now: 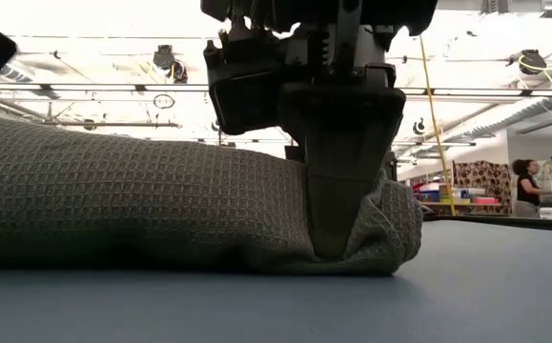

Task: Roll towel
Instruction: Roll the gray towel

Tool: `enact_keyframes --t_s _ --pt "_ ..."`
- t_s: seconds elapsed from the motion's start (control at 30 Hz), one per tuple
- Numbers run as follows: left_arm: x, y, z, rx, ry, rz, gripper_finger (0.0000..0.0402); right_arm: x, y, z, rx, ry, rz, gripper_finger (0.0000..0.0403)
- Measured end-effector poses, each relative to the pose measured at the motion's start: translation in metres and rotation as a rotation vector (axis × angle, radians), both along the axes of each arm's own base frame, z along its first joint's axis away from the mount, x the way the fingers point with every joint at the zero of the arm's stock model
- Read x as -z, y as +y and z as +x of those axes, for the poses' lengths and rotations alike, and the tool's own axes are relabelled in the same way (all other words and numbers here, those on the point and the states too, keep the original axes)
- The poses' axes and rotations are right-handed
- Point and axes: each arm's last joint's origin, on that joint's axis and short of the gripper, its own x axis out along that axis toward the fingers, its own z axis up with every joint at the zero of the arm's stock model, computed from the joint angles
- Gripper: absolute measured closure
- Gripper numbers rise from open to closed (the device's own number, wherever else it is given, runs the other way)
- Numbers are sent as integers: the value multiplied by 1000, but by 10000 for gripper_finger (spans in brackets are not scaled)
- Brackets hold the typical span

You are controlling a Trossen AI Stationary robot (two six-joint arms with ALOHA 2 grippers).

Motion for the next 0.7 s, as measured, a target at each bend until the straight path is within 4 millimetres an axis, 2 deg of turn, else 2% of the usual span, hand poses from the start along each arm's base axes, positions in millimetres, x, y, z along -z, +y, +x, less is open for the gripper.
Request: enact_keyframes --t_s 0.1,0.2,0.47,0.7 --pt "3 1 6 -76 -34 33 129 0 0 0 -3 5 14 385" --pt "7 -1 9 -72 -43 92 129 0 -1 0 0 7 18 385" --pt "40 3 11 -83 55 268 129 0 -3 1 9 13 32 385" --pt "50 10 21 -152 80 269 129 0 -4 1 24 21 35 385"
